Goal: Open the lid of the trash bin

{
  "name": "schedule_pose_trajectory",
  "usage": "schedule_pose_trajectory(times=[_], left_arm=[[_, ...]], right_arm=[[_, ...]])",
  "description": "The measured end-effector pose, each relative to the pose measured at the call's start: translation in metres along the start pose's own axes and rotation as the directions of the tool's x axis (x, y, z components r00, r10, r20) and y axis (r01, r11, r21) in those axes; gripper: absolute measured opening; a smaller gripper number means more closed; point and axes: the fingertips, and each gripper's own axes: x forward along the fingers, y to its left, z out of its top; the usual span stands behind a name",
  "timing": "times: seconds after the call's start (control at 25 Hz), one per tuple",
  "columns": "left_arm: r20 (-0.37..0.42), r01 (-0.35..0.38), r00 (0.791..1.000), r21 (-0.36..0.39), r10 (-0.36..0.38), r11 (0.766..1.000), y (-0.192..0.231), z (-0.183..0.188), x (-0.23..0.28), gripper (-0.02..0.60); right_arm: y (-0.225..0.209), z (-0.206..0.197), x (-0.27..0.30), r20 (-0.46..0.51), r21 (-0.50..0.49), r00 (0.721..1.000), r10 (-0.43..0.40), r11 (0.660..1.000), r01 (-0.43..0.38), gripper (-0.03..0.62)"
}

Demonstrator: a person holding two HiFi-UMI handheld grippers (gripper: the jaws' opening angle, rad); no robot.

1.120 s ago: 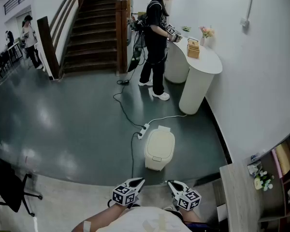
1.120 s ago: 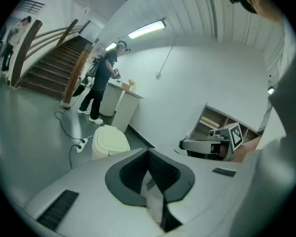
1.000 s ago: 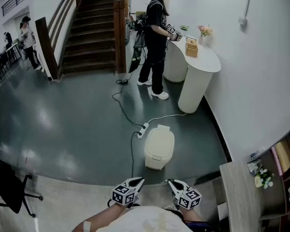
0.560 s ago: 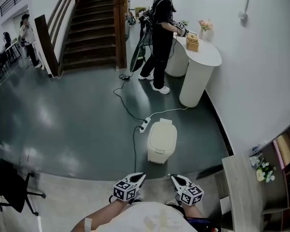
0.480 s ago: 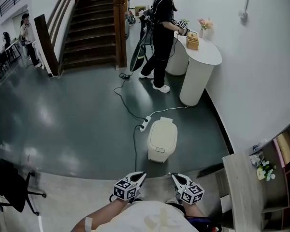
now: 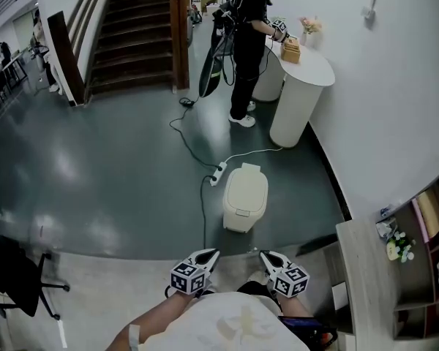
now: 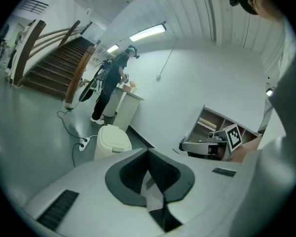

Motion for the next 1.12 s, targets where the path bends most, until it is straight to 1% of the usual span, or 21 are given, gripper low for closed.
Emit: schedule_pose_trajectory(times=[0.2, 0.4, 0.64, 0.92, 1.12], left_arm=[[0.007, -0.027, 1.000, -0.019, 0.027, 0.999, 0.008, -0.003, -0.006, 0.014], [0.001, -0.039, 0.999, -0.046, 0.039, 0.998, 0.018, -0.001, 0.001, 0.014], [-0.042, -0.042, 0.998, -0.058, 0.039, 0.997, 0.026, 0.000, 0.018, 0.014], [-0.060, -0.044, 0.997, -0.052, 0.040, 0.998, 0.037, 0.022, 0.052, 0.014], [-0.079, -0.048, 0.996, -0.034, 0.045, 0.998, 0.047, 0.037, 0.075, 0.014]], right_arm=[[-0.001, 0.004, 0.010, -0.011, -0.014, 1.000, 0.012, 1.000, -0.013, 0.006], [-0.005, 0.007, 0.018, -0.020, -0.018, 1.000, 0.019, 1.000, -0.019, 0.006], [-0.029, 0.011, 0.029, -0.015, 0.031, 1.000, 0.006, 0.999, -0.005, 0.006], [-0.063, 0.023, 0.045, -0.005, 0.064, 1.000, 0.005, 0.998, -0.004, 0.006], [-0.088, 0.036, 0.059, 0.006, 0.085, 1.000, 0.007, 0.996, -0.007, 0.006]])
